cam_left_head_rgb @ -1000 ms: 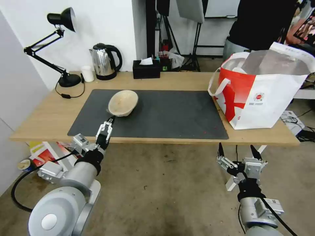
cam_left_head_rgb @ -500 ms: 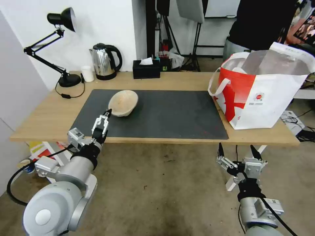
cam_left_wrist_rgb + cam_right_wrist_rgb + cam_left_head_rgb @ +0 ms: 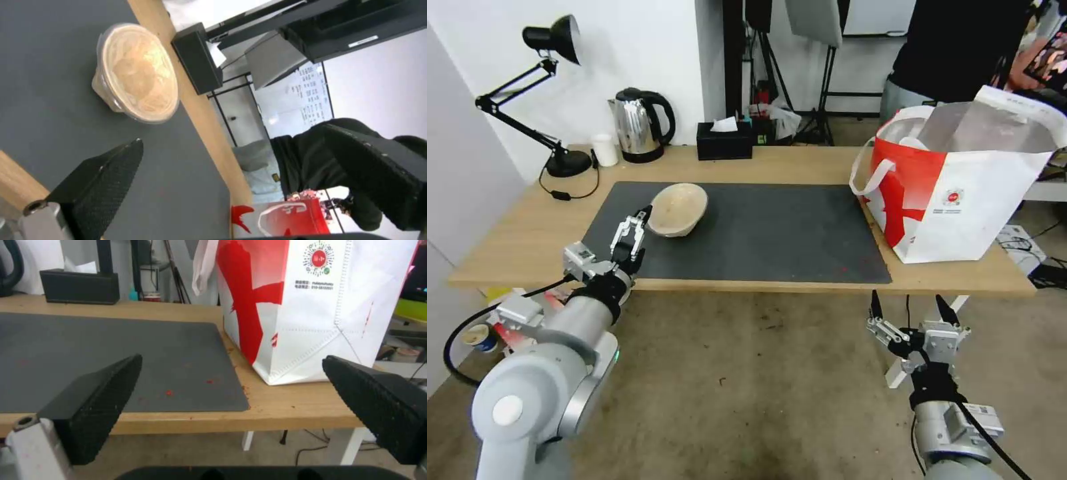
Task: Pick up the trash from the table and place it into the takeout bag.
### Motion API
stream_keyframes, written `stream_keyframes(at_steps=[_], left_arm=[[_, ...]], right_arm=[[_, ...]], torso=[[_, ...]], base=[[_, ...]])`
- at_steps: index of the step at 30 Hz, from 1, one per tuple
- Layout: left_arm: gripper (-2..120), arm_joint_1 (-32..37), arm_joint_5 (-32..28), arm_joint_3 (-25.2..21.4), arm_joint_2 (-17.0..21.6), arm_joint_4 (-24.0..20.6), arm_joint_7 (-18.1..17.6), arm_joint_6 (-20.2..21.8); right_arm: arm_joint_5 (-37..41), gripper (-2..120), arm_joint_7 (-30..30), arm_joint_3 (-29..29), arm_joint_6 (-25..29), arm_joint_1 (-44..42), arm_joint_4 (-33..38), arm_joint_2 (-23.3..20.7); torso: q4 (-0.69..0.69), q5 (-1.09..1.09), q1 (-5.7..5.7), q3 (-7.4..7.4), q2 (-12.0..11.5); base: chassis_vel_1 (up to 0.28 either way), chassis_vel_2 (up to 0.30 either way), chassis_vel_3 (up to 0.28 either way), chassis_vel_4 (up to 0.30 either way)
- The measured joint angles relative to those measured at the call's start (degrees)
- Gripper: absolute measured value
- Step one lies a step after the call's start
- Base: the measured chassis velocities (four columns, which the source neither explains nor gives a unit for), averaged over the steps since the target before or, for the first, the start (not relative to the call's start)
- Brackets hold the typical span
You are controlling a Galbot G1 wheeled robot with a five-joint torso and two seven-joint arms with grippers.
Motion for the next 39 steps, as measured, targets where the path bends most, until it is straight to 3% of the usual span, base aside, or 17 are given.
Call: stream_keyframes(at_steps=[13,24,39], left_arm=[[100,-5.3,-0.6,0.9,1.9,4.9,-1.0,-0.1],[100,-9.6,0.3,0.8,4.9,8.9,-7.4,0.4],[100,-13.7,-0.5,2.1,6.0,14.2,-8.8,0.4]], right_arm=[[0.0,100,0.0,0.0,0.0,0.0,0.0,0.0],[0.0,100,0.0,0.0,0.0,0.0,0.0,0.0],[0.0,100,0.0,0.0,0.0,0.0,0.0,0.0]], torso=[[0.0,0.0,0.0,0.0,0.0],[0.0,0.0,0.0,-0.01,0.0],[0.0,0.0,0.0,0.0,0.0]], base=[[0.0,0.0,0.0,0.0],[0.0,0.0,0.0,0.0],[0.0,0.0,0.0,0.0]])
